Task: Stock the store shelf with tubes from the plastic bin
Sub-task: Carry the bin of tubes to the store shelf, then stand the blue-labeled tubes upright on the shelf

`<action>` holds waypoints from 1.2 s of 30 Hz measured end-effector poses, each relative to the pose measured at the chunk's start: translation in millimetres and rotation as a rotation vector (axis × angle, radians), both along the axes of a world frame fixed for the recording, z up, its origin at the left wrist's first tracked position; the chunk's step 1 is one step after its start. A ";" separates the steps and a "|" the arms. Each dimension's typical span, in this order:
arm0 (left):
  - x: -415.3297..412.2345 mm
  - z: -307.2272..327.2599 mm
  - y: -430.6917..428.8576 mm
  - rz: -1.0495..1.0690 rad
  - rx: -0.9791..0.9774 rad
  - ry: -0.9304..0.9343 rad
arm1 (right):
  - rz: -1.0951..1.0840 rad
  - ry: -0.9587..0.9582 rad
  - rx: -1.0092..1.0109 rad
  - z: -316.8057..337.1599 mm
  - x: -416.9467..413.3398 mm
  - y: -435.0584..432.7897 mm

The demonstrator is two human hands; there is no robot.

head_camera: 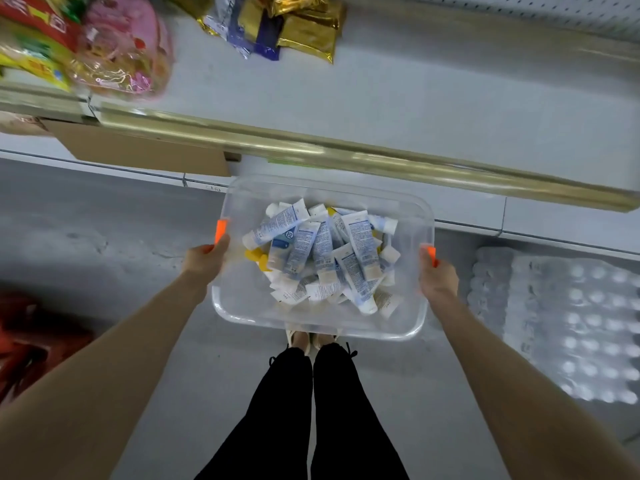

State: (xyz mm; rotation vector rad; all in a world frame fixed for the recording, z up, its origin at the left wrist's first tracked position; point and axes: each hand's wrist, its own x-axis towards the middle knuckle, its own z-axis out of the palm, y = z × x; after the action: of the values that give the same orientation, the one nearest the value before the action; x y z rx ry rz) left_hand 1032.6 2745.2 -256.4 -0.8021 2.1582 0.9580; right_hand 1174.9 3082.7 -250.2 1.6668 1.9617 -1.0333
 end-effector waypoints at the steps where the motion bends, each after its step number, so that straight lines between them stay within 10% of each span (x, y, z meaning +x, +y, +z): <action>1: 0.7 -3.9 -0.8 -0.010 -0.006 -0.008 | -0.013 0.001 -0.004 -2.7 1.2 -0.8; 21: 5.5 23.0 15.7 -0.379 -0.101 0.289 | 0.220 0.169 0.182 24.8 -8.9 -15.9; 36: -44.6 -39.3 97.0 -0.644 0.176 0.075 | 0.214 0.161 -0.172 -53.2 -80.1 -38.0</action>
State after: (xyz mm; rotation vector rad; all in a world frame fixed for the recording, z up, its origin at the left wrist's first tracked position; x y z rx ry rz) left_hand 988.0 2842.2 -295.6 0.0306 2.1414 0.8187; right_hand 1094.8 3044.7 -303.4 1.2878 2.0322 -1.2453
